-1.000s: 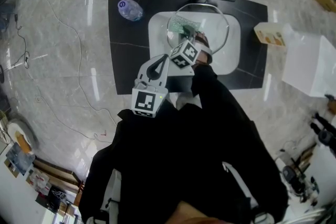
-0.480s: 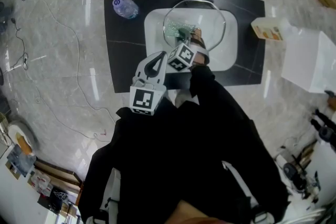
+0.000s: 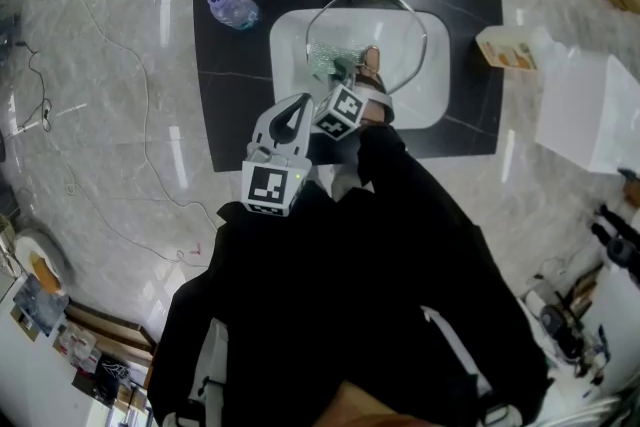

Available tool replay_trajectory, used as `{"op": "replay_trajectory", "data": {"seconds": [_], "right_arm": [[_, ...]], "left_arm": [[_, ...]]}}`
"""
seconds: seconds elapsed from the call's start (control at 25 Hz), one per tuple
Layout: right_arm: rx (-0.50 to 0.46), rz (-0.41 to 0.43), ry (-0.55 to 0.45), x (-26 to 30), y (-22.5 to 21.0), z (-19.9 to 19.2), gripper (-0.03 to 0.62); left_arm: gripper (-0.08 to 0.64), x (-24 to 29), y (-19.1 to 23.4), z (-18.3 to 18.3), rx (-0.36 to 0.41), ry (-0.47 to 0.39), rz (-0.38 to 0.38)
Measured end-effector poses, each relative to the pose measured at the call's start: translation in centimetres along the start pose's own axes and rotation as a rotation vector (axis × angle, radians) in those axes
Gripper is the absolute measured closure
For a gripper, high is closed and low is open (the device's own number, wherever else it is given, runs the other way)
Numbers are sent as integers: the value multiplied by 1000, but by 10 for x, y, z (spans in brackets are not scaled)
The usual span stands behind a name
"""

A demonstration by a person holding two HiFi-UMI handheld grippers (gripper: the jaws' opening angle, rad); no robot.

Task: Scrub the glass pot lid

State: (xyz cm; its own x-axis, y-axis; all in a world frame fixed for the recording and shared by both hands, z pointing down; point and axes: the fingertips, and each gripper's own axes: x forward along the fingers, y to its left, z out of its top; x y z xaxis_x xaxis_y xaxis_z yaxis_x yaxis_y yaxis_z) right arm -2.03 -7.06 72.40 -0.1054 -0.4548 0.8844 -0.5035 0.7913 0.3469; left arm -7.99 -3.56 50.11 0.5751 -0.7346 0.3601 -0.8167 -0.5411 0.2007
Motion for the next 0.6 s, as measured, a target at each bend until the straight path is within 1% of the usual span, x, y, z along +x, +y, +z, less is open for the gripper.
{"op": "replay_trajectory", "data": {"seconds": [0.28, 0.44, 0.6], "right_arm": [[-6, 48, 7, 0, 17, -8, 520], [-27, 62, 15, 1, 22, -12, 520], [-17, 96, 22, 1, 32, -16, 520]], "left_arm": [[557, -1, -1, -2, -1, 5, 9], [557, 0, -1, -4, -2, 4, 13], [557, 0, -3, -2, -4, 6, 12]]}}
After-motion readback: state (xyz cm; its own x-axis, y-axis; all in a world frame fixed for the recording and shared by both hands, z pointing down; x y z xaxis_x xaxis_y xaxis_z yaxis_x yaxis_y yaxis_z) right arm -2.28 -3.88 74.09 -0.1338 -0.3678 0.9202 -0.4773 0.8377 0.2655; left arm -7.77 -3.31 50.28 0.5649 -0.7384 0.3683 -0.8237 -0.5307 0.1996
